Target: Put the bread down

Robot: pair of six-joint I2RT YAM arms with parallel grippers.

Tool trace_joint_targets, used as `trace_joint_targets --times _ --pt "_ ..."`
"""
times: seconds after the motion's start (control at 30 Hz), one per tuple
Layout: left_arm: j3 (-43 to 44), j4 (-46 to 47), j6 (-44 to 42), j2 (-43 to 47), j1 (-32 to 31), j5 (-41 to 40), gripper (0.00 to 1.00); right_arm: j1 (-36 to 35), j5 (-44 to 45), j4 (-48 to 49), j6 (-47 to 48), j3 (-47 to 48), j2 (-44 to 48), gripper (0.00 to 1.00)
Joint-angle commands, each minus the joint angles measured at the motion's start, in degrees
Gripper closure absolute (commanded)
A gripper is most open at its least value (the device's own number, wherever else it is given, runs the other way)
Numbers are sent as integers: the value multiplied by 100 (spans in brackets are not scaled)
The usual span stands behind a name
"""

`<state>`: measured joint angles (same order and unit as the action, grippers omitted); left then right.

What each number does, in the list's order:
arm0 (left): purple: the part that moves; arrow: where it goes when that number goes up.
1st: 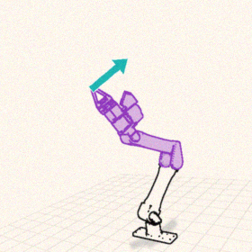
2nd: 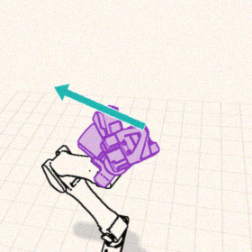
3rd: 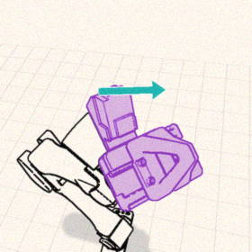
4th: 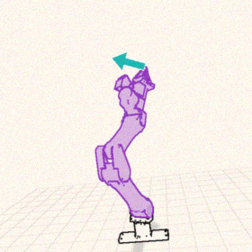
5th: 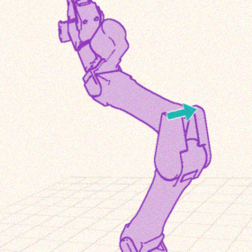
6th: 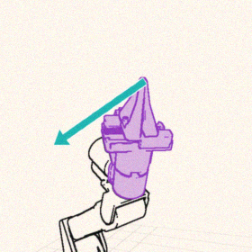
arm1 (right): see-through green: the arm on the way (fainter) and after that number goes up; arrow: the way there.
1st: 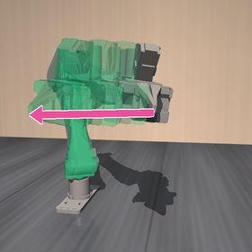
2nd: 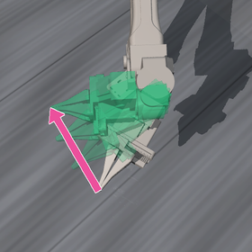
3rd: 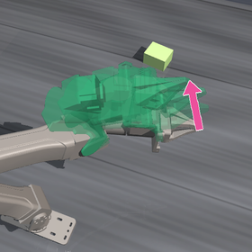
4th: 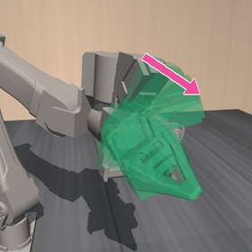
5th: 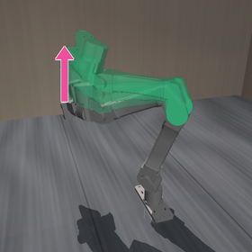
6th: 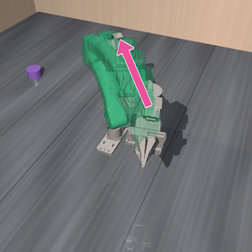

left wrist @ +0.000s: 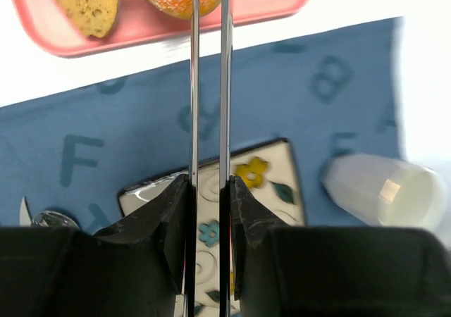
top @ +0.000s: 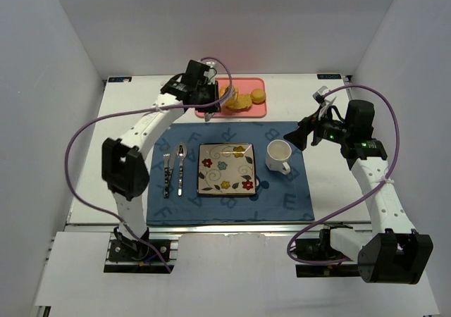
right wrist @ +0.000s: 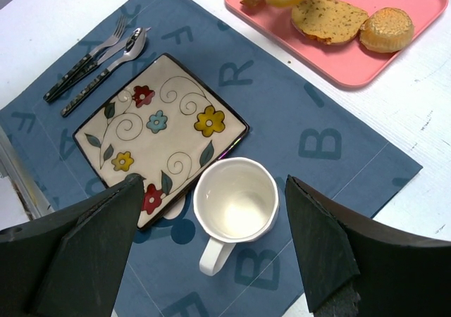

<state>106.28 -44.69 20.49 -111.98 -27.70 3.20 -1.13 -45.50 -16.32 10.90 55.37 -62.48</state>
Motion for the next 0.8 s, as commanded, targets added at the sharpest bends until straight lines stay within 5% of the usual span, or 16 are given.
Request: trace_joint_targets --times 0.0,0.3,0.53,0.63,0.77 --pt "-360 530 43 1151 55 628 95 25 -161 137 -35 8 122 14" --pt "-3250 550 26 3067 63 1883 98 33 -188 129 -35 52 87 14" --pt "-4219 -233 -256 4166 -112 2123 94 25 -355 155 -140 79 -54 14" --pt "-4378 -383 -317 4255 -148 2079 87 33 -407 173 -175 96 -98 14" --pt "-4405 -453 -326 4238 -297 1869 52 33 -425 155 -149 140 -98 14"
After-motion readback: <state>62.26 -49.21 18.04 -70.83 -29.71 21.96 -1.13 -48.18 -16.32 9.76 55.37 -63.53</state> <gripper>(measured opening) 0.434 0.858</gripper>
